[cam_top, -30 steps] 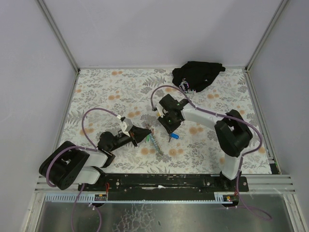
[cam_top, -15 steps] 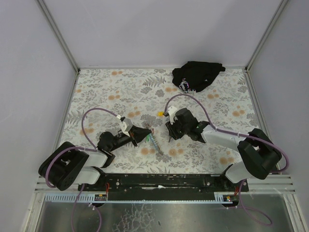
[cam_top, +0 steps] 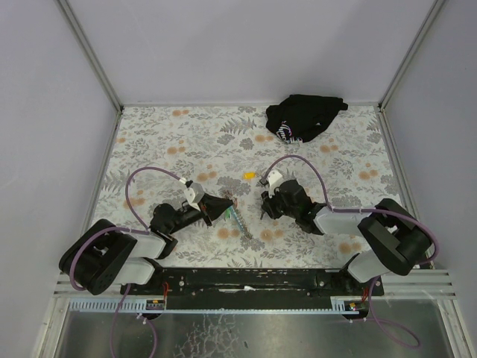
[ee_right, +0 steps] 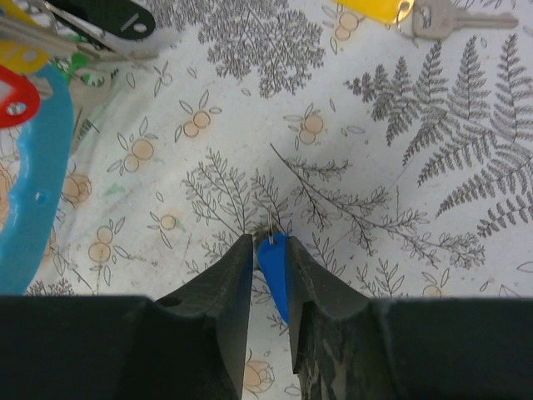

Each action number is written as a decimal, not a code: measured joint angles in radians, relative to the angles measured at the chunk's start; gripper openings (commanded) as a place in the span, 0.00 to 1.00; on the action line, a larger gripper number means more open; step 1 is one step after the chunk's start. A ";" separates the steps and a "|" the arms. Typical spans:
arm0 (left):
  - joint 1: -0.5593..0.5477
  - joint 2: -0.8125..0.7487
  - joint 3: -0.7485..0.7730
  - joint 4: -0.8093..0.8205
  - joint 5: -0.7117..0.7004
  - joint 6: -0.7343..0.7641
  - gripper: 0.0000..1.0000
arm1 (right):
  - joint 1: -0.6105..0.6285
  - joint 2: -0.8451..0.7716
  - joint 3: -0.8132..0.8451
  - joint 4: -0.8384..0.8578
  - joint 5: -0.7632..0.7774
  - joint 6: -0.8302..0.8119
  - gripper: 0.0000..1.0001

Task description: Put the keys on the keyring

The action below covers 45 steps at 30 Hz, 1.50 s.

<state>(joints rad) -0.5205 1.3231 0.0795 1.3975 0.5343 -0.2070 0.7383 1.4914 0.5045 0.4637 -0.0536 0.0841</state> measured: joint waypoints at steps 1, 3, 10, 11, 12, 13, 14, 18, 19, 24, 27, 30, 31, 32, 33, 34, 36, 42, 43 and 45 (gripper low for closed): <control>0.000 0.000 0.000 0.000 0.000 0.000 0.03 | 0.000 0.003 -0.002 0.016 0.001 0.003 0.28; 0.000 0.000 0.000 0.000 0.000 0.000 0.03 | 0.000 0.010 -0.004 0.051 0.001 0.005 0.26; 0.000 0.000 0.000 0.000 0.000 0.000 0.03 | 0.000 0.050 -0.005 0.111 0.008 0.008 0.22; 0.000 0.000 0.000 0.000 0.000 0.000 0.03 | 0.000 0.053 -0.005 0.111 0.008 0.008 0.22; 0.000 0.000 0.000 0.000 0.000 0.000 0.03 | 0.000 0.055 -0.005 0.112 0.009 0.008 0.21; 0.000 0.000 0.000 0.000 0.000 0.000 0.03 | 0.000 0.057 -0.005 0.114 0.009 0.008 0.21; 0.000 0.000 0.000 0.000 0.000 0.000 0.03 | 0.000 0.058 -0.005 0.114 0.010 0.008 0.20; 0.000 0.000 0.000 0.000 0.000 0.000 0.03 | 0.000 0.062 -0.005 0.114 0.010 0.007 0.15; 0.000 0.000 0.000 0.000 0.000 0.000 0.03 | 0.000 0.063 -0.005 0.114 0.010 0.008 0.14; 0.000 0.000 0.000 0.000 0.000 0.000 0.03 | 0.000 0.064 -0.005 0.110 0.011 0.008 0.07; 0.000 0.000 0.000 0.000 0.000 0.000 0.03 | 0.000 0.064 0.000 0.099 0.010 0.006 0.00; 0.000 -0.001 0.000 0.000 0.000 0.000 0.03 | 0.000 0.064 0.019 0.063 0.010 0.006 0.00; 0.000 -0.001 0.000 0.000 0.000 0.000 0.03 | 0.000 0.064 0.031 0.040 0.010 0.006 0.00; 0.000 -0.001 0.000 0.000 0.000 0.000 0.03 | 0.000 0.064 0.046 0.014 0.011 0.007 0.00; 0.000 -0.001 0.000 0.000 0.000 0.000 0.03 | 0.000 0.064 0.061 -0.011 0.011 0.007 0.00; 0.000 -0.001 0.000 0.000 0.000 0.000 0.03 | 0.000 0.064 0.084 -0.052 0.012 0.009 0.00; 0.000 -0.002 0.000 0.000 0.000 0.000 0.03 | 0.000 0.064 0.145 -0.155 0.017 0.015 0.00; 0.000 -0.009 0.000 -0.001 0.000 0.000 0.03 | 0.000 0.132 0.448 -0.570 0.050 0.057 0.00; 0.000 -0.010 0.000 -0.001 0.000 0.000 0.03 | 0.000 0.152 0.497 -0.640 0.061 0.071 0.00; 0.000 -0.012 0.000 -0.001 0.000 0.000 0.03 | 0.000 0.188 0.560 -0.752 0.080 0.099 0.00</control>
<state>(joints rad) -0.5205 1.3109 0.0795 1.3964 0.5346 -0.2070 0.7387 1.6794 1.0645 -0.2882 0.0265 0.1833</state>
